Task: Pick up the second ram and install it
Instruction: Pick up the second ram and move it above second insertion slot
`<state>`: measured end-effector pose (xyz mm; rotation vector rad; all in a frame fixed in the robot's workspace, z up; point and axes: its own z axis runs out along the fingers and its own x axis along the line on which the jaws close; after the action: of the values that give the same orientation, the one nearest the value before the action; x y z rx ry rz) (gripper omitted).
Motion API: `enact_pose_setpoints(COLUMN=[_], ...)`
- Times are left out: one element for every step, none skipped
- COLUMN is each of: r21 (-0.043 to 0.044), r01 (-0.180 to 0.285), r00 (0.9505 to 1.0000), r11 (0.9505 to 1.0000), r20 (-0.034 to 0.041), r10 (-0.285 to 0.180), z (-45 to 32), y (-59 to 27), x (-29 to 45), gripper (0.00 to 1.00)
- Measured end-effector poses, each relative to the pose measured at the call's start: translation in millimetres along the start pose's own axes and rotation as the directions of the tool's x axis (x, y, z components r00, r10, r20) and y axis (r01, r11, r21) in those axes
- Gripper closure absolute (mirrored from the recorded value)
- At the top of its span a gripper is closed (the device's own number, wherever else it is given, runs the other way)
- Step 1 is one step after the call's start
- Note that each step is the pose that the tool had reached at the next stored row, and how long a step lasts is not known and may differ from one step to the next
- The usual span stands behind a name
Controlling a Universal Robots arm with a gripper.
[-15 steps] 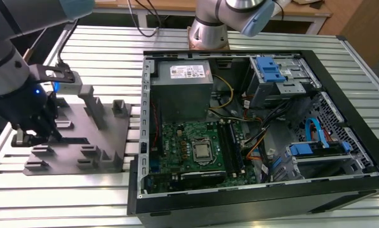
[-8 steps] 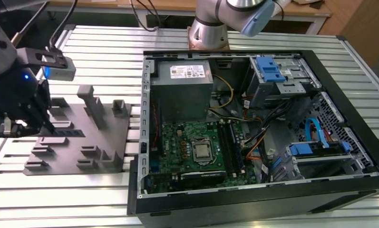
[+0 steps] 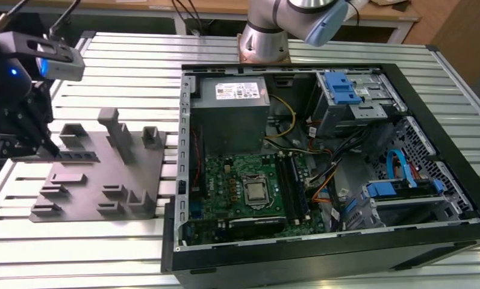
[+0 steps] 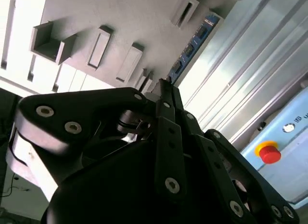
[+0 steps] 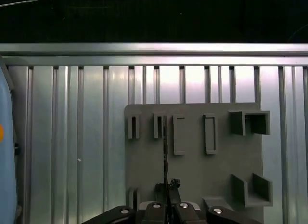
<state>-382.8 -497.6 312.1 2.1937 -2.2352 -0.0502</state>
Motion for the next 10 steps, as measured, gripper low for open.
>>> enact_pose_setpoints(r21=[0.0001,-0.0001,0.0000,0.0001,0.0000,0.0000,0.0001,0.0001,0.0000,0.0000], r01=[0.000,0.000,0.000,0.000,0.000,0.000,0.000,0.000,0.000,0.000], r00=[1.0000,1.0000,1.0000,1.0000,1.0000,1.0000,1.0000,1.0000,1.0000,1.0000], r11=[1.0000,1.0000,1.0000,1.0000,1.0000,1.0000,1.0000,1.0000,1.0000,1.0000], r20=[0.0000,-0.0001,0.0000,0.0000,-0.0001,0.0000,0.0000,0.0000,0.0000,0.0000], r10=[0.000,0.000,0.000,0.000,0.000,0.000,0.000,0.000,0.000,0.000], z=[-4.5,-9.3,-13.7,-18.2,-22.8,-27.2,-32.0,-36.5,-41.0,-45.6], y=[0.1,0.3,0.4,0.5,0.7,0.8,0.9,1.1,1.2,1.4], x=[-0.1,-0.1,-0.2,-0.3,-0.4,-0.4,-0.5,-0.6,-0.6,-0.7], gripper=[0.87,0.87,0.87,0.87,0.87,0.87,0.87,0.87,0.87,0.87])
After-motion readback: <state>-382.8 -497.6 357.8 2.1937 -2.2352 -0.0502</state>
